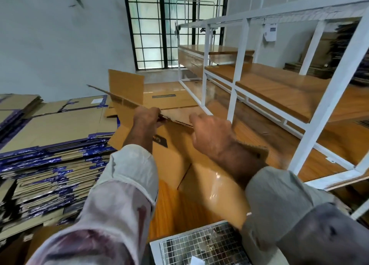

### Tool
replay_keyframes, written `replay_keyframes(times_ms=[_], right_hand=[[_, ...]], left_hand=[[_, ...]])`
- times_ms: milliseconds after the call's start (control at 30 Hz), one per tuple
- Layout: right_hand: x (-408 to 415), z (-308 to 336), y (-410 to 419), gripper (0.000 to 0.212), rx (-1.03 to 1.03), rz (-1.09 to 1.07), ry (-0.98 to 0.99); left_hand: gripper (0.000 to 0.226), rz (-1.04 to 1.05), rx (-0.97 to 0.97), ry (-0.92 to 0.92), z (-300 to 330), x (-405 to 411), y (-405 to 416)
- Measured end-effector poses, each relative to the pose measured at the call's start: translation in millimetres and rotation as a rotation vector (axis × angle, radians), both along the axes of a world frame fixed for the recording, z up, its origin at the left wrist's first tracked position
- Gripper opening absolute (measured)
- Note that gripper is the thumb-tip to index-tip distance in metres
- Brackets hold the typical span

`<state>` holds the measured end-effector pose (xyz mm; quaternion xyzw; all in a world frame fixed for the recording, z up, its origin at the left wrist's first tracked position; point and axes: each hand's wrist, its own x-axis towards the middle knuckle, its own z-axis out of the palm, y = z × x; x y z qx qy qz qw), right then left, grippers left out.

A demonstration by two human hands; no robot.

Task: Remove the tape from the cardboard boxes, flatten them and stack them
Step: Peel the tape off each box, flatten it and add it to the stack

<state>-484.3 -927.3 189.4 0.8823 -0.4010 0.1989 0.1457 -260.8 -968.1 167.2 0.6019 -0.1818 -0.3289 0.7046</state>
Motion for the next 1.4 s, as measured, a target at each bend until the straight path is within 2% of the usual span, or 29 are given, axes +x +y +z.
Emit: replay_keyframes(times_ms=[167,300,467,567,667,733,833,900,1000,1133,1200,1267,1333,1400], right_hand=[[14.8,-0.7,-33.6,0.05,0.028,0.044,-0.022],[9.0,-43.8,-63.6,0.052,0.078,0.158,-0.009],[-15.9,-132.7,-90.6,0.06,0.294,0.212,0.05],[-37.2,-194.8,-89.8,0.06,0.369,0.175,0.081],[-61.8,-249.2,-79.7,0.057,0.423,0.143,0.08],[-80.1,-278.6,-72.5,0.058,0.505,0.114,0.081],[-98.3,-305.1,-66.7,0.061,0.668,0.096,0.125],[-99.0,-308.5,-68.1,0.063,0.73,0.1,0.138],[-95.0,-303.8,-71.5,0.068,0.802,0.104,0.171],[-83.5,-295.6,-60.9,0.075,0.842,-0.038,0.18],[-71.0,-284.6,-42.9,0.073,0.862,-0.096,0.097],[-56.5,-268.9,-18.7,0.063,1.054,-0.088,-0.156],[-42.6,-255.0,10.8,0.059,1.501,-0.137,-0.636],[-31.8,-248.0,33.7,0.059,1.891,-0.227,-1.105]], left_hand=[[0.036,0.197,-0.209,0.203,-15.2,-3.7,33.5],[0.037,0.275,-0.209,0.34,-66.1,-24.3,52.1],[0.049,0.313,-0.108,0.466,-156.3,-53.2,62.7],[0.035,0.293,-0.003,0.512,-207.2,-84.6,76.9],[0.031,0.236,0.067,0.584,-249.8,-116.9,93.7],[0.023,0.139,0.186,0.54,-266.0,-132.1,107.2],[0.028,-0.046,0.346,0.426,-275.1,-134.6,122.1],[0.029,-0.062,0.424,0.356,-270.4,-132.5,128.7],[0.02,0.081,0.505,0.292,-261.4,-122.1,141.3],[0.012,0.383,0.478,0.365,-259.4,-86.8,178.0],[0.012,0.472,0.434,0.391,-259.4,-65.6,197.7],[0.028,0.5,0.382,0.424,-262.4,-44.1,213.1],[0.046,0.494,0.321,0.49,-269.0,-24.4,222.9],[0.053,0.481,0.254,0.533,-275.0,-11.6,228.0]])
